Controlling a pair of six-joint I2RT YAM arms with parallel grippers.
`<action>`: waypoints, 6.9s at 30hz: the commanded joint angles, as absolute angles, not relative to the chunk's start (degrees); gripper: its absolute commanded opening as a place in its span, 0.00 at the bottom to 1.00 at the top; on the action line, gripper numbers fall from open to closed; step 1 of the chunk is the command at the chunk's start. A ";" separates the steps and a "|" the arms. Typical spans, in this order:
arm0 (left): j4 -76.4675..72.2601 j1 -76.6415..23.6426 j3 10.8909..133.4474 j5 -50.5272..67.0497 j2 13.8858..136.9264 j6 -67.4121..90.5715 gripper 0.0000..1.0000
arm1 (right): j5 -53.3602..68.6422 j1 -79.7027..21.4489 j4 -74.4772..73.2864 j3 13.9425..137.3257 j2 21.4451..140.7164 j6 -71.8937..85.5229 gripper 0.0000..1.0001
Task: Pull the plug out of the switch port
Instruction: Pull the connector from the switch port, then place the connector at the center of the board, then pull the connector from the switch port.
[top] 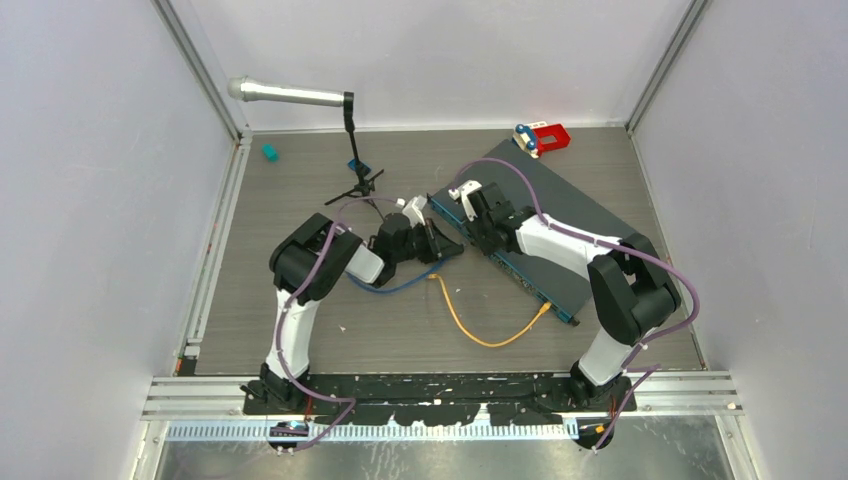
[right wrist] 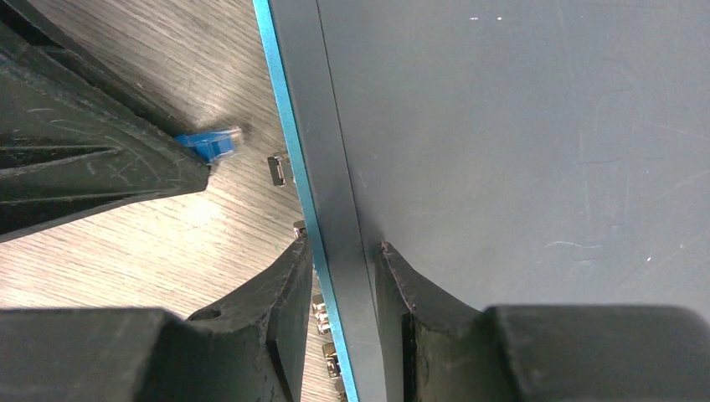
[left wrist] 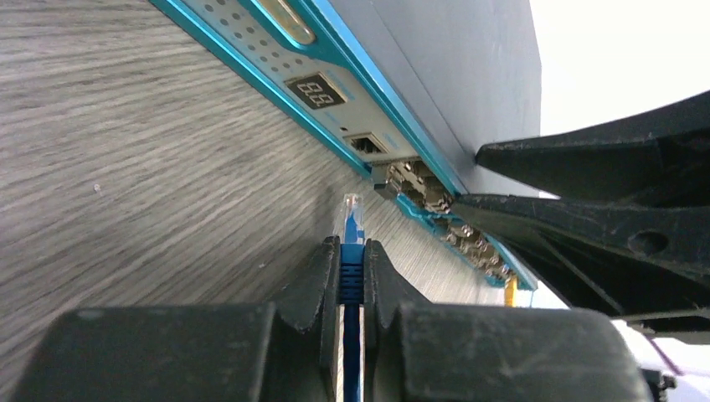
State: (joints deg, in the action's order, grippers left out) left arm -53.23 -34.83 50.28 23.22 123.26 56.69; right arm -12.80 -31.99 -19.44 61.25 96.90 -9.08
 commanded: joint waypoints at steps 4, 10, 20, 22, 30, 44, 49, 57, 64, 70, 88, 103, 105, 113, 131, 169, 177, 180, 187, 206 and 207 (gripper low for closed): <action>-24.16 -31.68 49.90 24.71 120.29 39.71 0.00 | -6.74 -29.86 -22.68 60.47 94.94 -11.26 0.38; -13.22 -30.61 53.02 27.83 114.04 29.47 0.00 | -1.68 -29.62 -24.11 60.75 89.25 -13.16 0.40; 6.41 -28.49 55.53 35.23 101.68 9.61 0.00 | 1.77 -29.27 -28.58 62.41 83.85 -16.47 0.41; 12.92 -27.95 57.46 36.50 99.10 3.58 0.00 | 2.29 -29.27 -29.63 62.80 83.40 -16.55 0.40; 36.38 -18.56 59.77 42.29 89.42 -18.14 0.00 | 2.99 -29.23 -33.02 63.19 80.97 -17.41 0.40; 62.25 -0.80 59.64 43.88 94.70 -51.09 0.00 | 4.29 -29.19 -37.12 59.86 76.37 -19.24 0.40; 61.29 1.54 60.56 40.25 100.29 -52.74 0.09 | 4.80 -29.22 -40.84 58.88 74.16 -20.96 0.41; 61.20 1.49 61.43 38.23 100.87 -52.46 0.52 | 2.42 -29.07 -42.31 56.08 70.20 -21.43 0.41; 61.31 0.66 61.31 40.12 91.59 -50.16 0.86 | 3.33 -26.62 -42.28 54.92 67.53 -20.78 0.40; 51.27 -12.69 60.89 40.96 81.37 -35.19 0.95 | 5.26 -21.09 -42.28 54.80 64.47 -18.88 0.40; 11.24 -46.97 77.38 39.05 105.64 14.82 0.85 | 3.76 -3.89 -42.28 56.52 65.46 -11.23 0.40; -21.71 -55.25 73.70 36.79 122.79 43.58 0.63 | 8.09 3.51 -42.28 55.33 65.04 -11.10 0.40; -27.86 -55.28 71.91 35.11 124.76 48.01 0.60 | 8.53 3.60 -42.42 55.37 64.86 -10.97 0.40; -34.24 -57.13 71.17 30.80 128.93 54.66 0.57 | 9.09 3.60 -42.65 54.98 63.70 -11.42 0.40; -50.64 -60.73 69.46 24.56 135.22 68.54 0.44 | 10.58 3.69 -43.06 54.75 63.10 -12.20 0.40; -62.06 -62.66 69.03 16.10 141.16 78.62 0.41 | 12.30 3.69 -44.73 54.65 63.96 -12.93 0.41; -61.31 -64.28 71.05 17.67 142.91 79.52 0.35 | 12.39 3.69 -44.95 54.76 64.51 -12.91 0.41; -60.97 -64.42 71.03 17.70 143.00 79.48 0.30 | 12.48 3.69 -45.09 54.70 64.49 -13.09 0.41; -60.84 -64.39 71.33 18.13 143.13 80.13 0.16 | 12.77 3.69 -45.24 54.67 64.72 -13.17 0.41; -61.39 -64.40 66.25 18.80 140.49 79.35 0.00 | 15.57 3.69 -45.92 53.77 65.73 -16.99 0.42; -62.02 -64.42 66.14 18.76 140.26 79.43 0.00 | 15.94 3.67 -46.27 53.81 66.40 -17.76 0.42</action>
State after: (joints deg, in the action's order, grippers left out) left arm -66.67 -63.07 69.78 16.84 140.09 75.37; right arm 13.52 3.51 -45.76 54.04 65.30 -14.70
